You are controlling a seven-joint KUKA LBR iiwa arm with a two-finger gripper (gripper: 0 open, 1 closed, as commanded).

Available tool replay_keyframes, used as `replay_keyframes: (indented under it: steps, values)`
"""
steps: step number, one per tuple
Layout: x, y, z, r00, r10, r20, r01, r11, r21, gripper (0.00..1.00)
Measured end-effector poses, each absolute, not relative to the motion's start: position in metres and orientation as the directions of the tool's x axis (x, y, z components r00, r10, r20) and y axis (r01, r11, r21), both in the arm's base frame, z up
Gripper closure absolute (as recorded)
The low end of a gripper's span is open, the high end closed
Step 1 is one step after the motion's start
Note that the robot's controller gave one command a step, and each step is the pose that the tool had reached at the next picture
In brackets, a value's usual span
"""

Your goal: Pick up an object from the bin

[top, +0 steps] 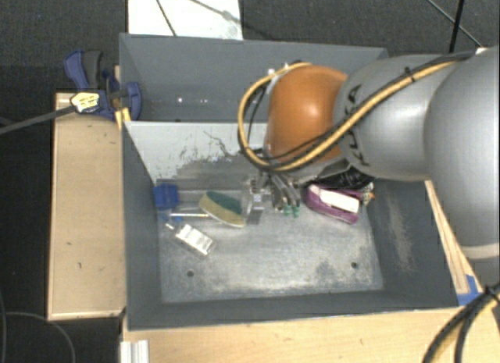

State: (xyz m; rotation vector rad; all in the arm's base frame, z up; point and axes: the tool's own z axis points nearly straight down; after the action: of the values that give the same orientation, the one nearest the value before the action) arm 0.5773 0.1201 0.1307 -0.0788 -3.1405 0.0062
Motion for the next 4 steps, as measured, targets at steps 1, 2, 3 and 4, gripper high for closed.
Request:
replay_keyframes:
  steps: [1, 2, 3, 4]
  values:
    - [0.573, 0.218, 0.133, -0.971, 0.238, -0.003, 0.238, 0.971, 0.006, 1.0]
    - [0.582, 0.222, 0.213, -0.975, 0.223, -0.01, 0.223, 0.975, 0.007, 1.0]
    - [0.588, 0.232, 0.142, -0.942, 0.336, 0.003, 0.336, 0.942, -0.001, 1.0]
    - [0.553, 0.137, 0.118, -0.891, 0.454, 0.002, 0.454, 0.891, -0.005, 1.0]
